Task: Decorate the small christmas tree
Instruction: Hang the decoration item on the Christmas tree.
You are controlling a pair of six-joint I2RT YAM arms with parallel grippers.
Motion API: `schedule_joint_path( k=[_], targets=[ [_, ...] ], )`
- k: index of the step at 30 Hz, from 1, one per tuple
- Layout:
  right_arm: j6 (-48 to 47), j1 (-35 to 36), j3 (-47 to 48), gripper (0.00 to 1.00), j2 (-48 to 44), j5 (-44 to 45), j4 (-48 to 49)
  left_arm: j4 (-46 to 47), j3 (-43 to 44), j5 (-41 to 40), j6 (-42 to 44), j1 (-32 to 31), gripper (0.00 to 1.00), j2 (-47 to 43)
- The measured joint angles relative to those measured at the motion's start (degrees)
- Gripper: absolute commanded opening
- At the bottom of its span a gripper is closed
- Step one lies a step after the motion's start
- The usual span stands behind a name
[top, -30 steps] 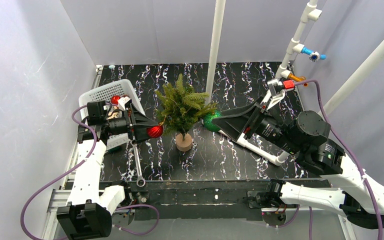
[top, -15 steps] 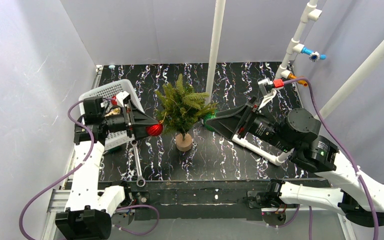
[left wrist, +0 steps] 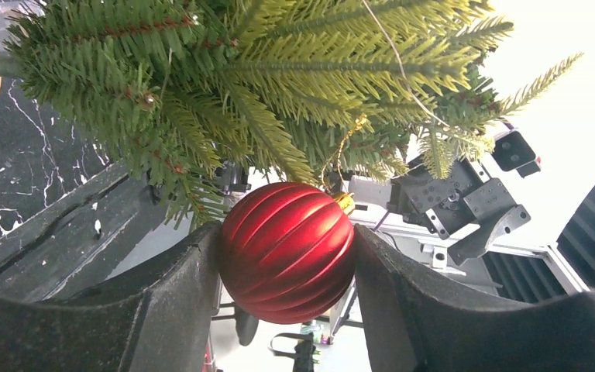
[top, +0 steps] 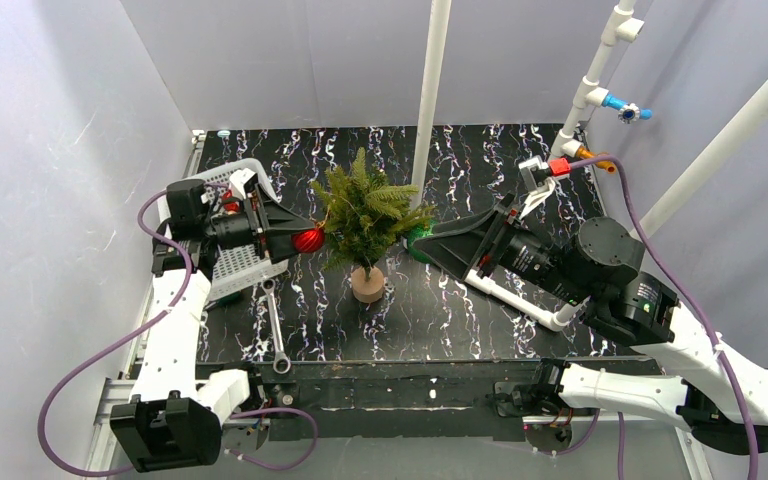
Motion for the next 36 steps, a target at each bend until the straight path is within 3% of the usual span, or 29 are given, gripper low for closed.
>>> schedule_joint_path(
  k=[14, 25, 36],
  targets=[
    [0.04, 0.0, 0.0, 0.91, 0.02, 0.02, 0.02, 3.98, -3.19, 0.72, -3.96, 0.0, 0.0, 0.2],
    [0.04, 0.0, 0.0, 0.91, -0.5, 0.02, 0.02, -5.16, -1.36, 0.66, 1.36, 0.0, 0.0, -1.4],
    [0.04, 0.0, 0.0, 0.91, -0.44, 0.0, 0.02, -3.74, -1.46, 0.52, 0.48, 0.0, 0.0, -1.42]
  ],
)
